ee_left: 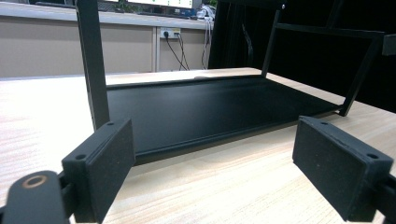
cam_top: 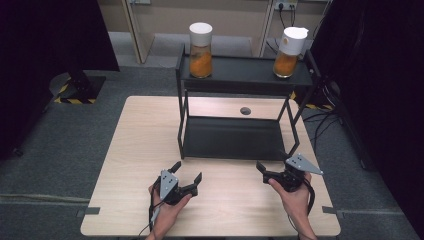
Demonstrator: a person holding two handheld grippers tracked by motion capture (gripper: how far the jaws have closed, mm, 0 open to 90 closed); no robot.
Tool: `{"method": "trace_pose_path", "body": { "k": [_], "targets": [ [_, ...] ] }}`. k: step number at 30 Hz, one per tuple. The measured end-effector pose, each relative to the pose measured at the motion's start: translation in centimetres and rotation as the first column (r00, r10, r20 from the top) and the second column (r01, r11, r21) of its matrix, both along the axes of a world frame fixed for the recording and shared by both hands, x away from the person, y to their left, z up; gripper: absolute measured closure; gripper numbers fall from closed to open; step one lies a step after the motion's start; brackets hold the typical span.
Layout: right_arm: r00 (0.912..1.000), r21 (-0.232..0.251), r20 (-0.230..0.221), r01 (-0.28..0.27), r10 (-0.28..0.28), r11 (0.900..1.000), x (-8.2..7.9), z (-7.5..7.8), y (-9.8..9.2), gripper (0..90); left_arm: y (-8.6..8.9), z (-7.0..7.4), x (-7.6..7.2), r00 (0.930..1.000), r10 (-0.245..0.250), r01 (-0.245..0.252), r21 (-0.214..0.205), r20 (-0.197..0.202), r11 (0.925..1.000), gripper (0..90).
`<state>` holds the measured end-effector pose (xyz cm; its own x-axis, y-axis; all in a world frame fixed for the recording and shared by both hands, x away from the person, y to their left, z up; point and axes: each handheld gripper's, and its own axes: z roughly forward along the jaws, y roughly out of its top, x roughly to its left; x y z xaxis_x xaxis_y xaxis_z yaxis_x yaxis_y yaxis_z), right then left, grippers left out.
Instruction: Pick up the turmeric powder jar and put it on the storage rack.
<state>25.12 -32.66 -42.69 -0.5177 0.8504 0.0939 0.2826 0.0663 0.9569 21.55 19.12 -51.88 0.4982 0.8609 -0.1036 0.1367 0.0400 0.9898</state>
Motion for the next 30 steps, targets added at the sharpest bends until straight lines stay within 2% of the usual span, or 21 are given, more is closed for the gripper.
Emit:
{"method": "trace_pose_path", "body": {
  "k": [18, 30],
  "targets": [
    [0.9985, -0.012, -0.054, 0.008, -0.009, 0.9999, -0.6, -2.0, -0.6, 2.1, 0.0, 0.0, 0.0, 1.0000, 0.001, -0.001, -0.001, -0.001, 1.0000, 12.6],
    [0.9979, -0.017, -0.062, 0.017, -0.018, 0.9997, -1.0, -2.5, -1.0, 2.2, 0.0, 0.0, 0.0, 1.0000, 0.001, -0.001, 0.000, -0.002, 1.0000, 12.6]
  ]
}}
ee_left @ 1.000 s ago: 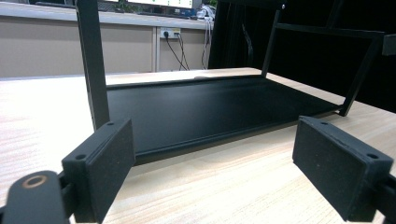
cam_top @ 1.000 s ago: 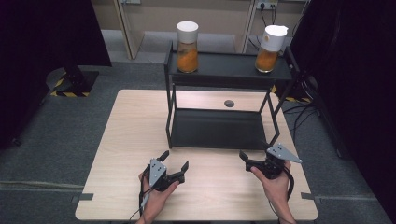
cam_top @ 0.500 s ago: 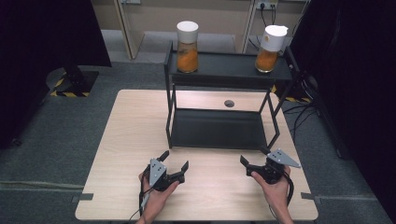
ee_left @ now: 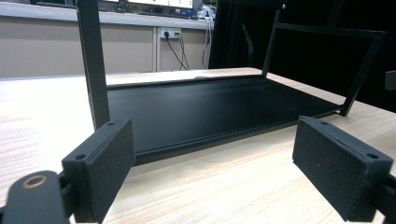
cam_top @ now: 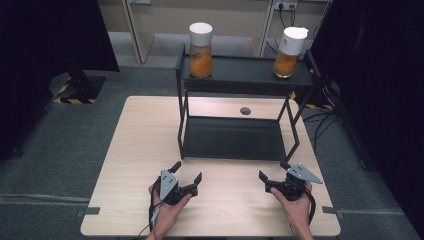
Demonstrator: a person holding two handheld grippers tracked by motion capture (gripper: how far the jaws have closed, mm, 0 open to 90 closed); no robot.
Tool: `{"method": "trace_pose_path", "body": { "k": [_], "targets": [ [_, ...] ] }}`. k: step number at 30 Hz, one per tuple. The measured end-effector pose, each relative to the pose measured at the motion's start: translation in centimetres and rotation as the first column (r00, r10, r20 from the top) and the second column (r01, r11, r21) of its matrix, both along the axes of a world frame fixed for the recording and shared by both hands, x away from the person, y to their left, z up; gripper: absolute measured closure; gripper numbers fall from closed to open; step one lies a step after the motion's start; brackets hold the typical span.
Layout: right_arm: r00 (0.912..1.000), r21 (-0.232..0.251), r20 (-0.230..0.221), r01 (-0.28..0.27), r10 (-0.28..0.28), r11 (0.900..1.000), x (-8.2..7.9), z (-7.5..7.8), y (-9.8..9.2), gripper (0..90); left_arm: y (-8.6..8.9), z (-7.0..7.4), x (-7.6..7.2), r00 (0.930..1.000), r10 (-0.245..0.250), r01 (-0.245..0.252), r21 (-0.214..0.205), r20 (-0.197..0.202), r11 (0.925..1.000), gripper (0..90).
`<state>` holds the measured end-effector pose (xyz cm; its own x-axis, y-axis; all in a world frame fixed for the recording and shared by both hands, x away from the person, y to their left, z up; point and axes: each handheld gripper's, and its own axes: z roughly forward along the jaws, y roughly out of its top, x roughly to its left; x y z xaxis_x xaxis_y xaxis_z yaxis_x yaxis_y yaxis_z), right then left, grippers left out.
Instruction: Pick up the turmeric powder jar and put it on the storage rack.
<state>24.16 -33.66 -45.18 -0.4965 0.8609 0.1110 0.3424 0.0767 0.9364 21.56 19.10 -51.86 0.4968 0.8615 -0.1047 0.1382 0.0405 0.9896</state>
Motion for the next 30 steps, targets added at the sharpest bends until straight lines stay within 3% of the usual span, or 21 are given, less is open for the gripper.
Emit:
{"method": "trace_pose_path", "body": {
  "k": [23, 30],
  "targets": [
    [0.9991, 0.002, -0.040, 0.014, -0.013, 0.9999, -0.5, -1.9, -0.4, 2.3, 0.0, -0.1, 0.0, 1.0000, 0.002, -0.002, -0.001, 0.003, 1.0000, 12.6],
    [0.9996, 0.000, -0.024, 0.011, -0.011, 0.9999, -0.6, -2.1, -0.3, 2.4, 0.0, 0.0, 0.0, 1.0000, 0.000, 0.000, -0.001, 0.000, 1.0000, 12.6]
  ]
}}
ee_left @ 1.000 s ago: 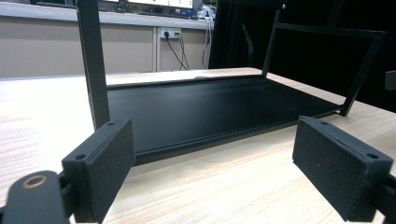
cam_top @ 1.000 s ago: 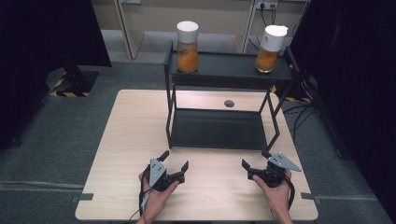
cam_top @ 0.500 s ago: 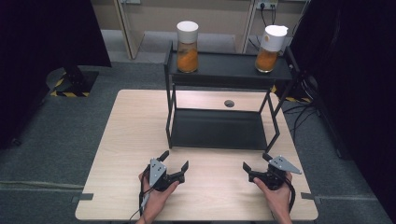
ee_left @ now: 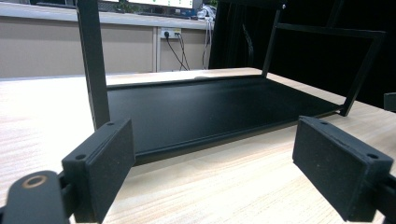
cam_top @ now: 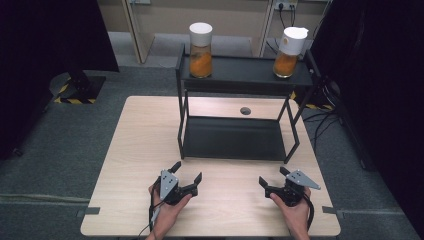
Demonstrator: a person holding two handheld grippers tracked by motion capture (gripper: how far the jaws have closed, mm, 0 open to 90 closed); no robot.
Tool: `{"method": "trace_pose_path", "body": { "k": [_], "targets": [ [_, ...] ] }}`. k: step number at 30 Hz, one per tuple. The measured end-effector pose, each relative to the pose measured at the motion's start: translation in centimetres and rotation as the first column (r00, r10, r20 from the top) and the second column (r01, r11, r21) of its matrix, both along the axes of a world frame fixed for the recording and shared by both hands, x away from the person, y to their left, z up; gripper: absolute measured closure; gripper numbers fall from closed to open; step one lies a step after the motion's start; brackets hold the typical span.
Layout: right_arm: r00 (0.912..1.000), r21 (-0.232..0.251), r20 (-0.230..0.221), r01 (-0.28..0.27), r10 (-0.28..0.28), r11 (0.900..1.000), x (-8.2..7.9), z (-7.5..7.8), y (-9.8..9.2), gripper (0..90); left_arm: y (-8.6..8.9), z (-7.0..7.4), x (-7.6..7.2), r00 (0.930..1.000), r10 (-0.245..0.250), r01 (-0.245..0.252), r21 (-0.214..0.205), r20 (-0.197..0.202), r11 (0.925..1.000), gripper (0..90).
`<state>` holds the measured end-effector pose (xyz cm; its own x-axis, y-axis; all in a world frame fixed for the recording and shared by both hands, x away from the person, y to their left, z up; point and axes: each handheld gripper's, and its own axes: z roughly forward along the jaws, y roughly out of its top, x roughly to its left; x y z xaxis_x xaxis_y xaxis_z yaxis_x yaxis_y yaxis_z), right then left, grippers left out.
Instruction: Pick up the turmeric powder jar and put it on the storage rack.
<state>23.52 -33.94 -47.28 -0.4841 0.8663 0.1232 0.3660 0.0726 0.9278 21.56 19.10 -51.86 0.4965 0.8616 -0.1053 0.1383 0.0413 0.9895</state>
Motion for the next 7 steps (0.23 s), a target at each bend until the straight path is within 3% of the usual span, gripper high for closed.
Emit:
{"method": "trace_pose_path", "body": {
  "k": [7],
  "targets": [
    [0.9999, 0.011, 0.009, 0.012, -0.012, 0.9999, -0.22, -0.19, -0.07, 2.3, -0.03, 0.01, 0.02, 1.0000, -0.001, 0.001, 0.002, 0.000, 1.0000, 12.5]
  ]
}}
